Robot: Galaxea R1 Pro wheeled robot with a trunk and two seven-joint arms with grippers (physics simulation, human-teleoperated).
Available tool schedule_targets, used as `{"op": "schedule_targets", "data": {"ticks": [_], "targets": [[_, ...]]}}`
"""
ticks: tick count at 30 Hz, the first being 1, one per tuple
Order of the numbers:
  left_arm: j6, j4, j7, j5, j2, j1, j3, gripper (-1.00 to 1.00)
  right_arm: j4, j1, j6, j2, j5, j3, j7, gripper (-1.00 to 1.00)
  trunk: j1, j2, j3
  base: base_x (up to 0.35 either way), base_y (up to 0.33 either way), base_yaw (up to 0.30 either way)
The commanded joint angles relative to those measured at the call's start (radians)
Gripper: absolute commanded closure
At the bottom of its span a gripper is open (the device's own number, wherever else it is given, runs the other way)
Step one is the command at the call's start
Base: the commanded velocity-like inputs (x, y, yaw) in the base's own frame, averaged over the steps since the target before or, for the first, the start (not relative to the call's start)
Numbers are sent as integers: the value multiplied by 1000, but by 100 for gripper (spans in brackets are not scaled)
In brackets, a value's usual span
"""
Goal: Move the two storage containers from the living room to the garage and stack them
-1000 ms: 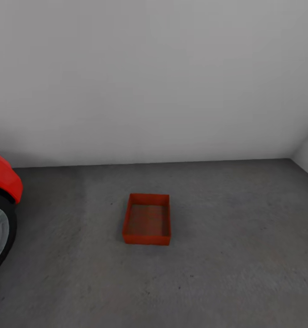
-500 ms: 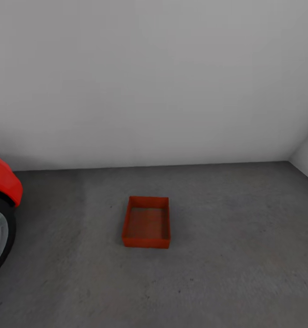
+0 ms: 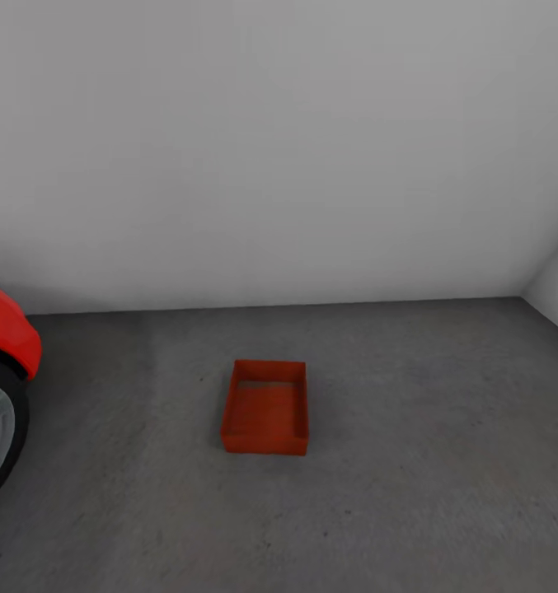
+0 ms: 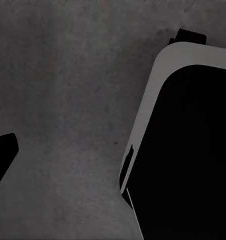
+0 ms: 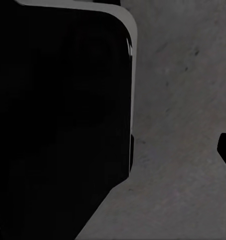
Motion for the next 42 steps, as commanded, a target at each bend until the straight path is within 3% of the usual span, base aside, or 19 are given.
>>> {"op": "schedule_targets", "data": {"ticks": [1,11,27,31,32,34,42], "targets": [[-3,1,1,7,0,0,-2,-100,3,-1,-6,0,-7,6,1,-100,0,0,1,0,0,0],[-3,1,1,9,-1,0,-1,-100,3,-1,-6,0,-7,6,1,-100,0,0,16,0,0,-5],[-1,5,-1,16,-25,0,4,-100,3,-1,-6,0,-9,6,1,-100,0,0,41,0,0,-58],[-10,13,-2,53,-27,0,5,-100,3,-2,-6,-2,-11,6,1,-100,0,0,47,0,0,-65],[-20,15,-2,91,-28,0,6,-100,3,-2,-6,-2,-13,5,0,-100,0,0,49,0,0,-65],[-27,16,-2,124,-25,1,7,-100,2,-2,-6,-3,-14,5,0,-100,0,0,52,0,0,-54],[-30,16,-4,128,-29,8,7,-100,3,-2,-6,-6,-14,5,1,-100,0,0,64,0,0,-12]]}}
